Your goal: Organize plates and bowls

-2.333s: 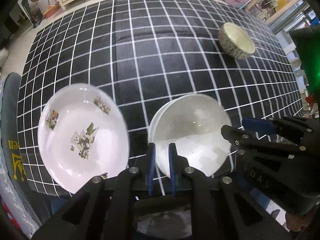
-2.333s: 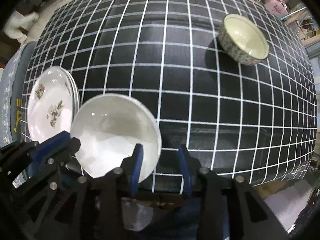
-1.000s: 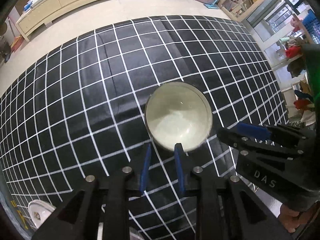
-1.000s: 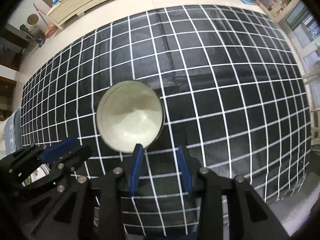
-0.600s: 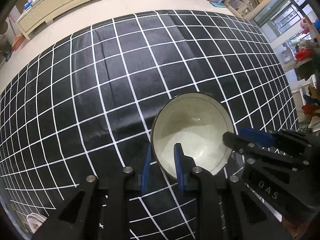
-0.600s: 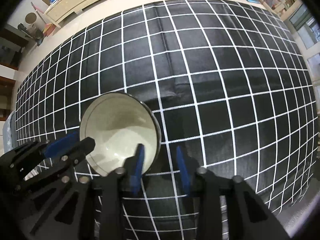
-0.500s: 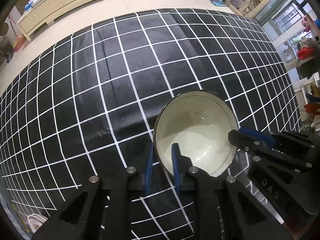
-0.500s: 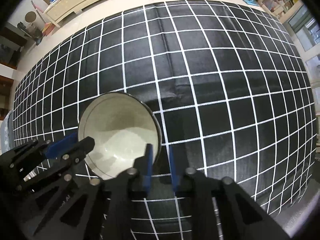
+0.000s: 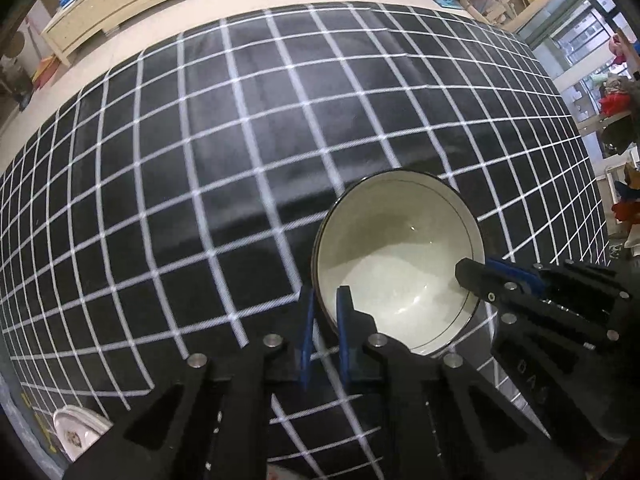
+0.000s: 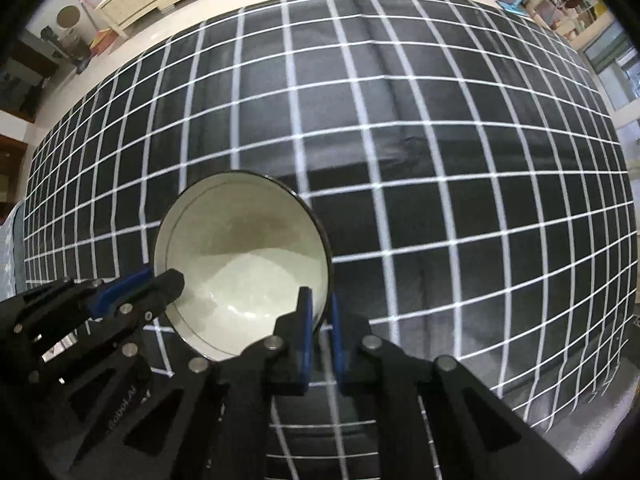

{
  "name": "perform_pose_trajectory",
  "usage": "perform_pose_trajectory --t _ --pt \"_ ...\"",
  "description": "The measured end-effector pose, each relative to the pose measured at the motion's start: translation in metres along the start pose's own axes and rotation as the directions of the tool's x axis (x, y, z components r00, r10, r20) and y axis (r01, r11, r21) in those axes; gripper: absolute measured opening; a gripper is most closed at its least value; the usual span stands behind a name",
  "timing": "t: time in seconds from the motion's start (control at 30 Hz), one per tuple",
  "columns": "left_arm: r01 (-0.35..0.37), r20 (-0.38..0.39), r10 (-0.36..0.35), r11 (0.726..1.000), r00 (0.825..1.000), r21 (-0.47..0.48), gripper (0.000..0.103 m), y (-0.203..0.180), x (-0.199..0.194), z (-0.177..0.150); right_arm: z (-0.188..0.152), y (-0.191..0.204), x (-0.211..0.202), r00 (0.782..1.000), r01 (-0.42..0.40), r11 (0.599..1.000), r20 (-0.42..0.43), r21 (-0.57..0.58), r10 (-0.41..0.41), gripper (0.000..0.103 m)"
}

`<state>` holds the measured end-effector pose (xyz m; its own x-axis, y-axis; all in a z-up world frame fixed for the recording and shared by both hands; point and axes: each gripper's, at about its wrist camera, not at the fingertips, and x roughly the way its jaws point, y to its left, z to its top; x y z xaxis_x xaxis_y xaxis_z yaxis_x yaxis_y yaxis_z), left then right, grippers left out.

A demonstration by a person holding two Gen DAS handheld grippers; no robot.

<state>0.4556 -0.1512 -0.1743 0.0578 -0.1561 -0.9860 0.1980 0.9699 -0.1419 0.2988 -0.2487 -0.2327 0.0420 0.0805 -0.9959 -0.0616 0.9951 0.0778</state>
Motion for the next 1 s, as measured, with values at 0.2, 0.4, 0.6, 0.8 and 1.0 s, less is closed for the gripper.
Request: perform_pose_trajectory --t 0.2,0.4,0.6,0.8,1.0 --pt "-0.009 -0.011 0.008 0.999 1.0 -0.045 0.01 0.038 -0.011 -0.041 -0.04 0.053 -0.001 1.0 -0.022 0.999 -0.012 -0.04 0.021 0.012" --pt "-0.03 -0.02 0.028 0.996 0.999 -0.079 0.01 0.075 -0.022 -0.084 -0.09 0.121 -0.001 0.998 -0.056 0.996 -0.024 -0.07 0.054 0.012" --pt "-0.032 -0.019 0.03 0.993 0.999 -0.117 0.009 0.111 -0.027 -0.119 -0.146 0.201 -0.005 0.998 -0.061 0.993 -0.034 -0.097 0.058 0.012" --pt "0.003 -0.005 -0.003 0.989 1.0 -0.147 0.01 0.144 -0.025 -0.147 -0.168 0.268 -0.006 0.999 -0.037 0.994 -0.04 -0.105 0.033 0.012" --pt "-0.005 -0.002 0.004 0.992 1.0 -0.13 0.01 0.162 -0.024 -0.157 -0.17 0.313 -0.005 0.999 0.007 0.997 -0.04 -0.082 -0.01 0.012"
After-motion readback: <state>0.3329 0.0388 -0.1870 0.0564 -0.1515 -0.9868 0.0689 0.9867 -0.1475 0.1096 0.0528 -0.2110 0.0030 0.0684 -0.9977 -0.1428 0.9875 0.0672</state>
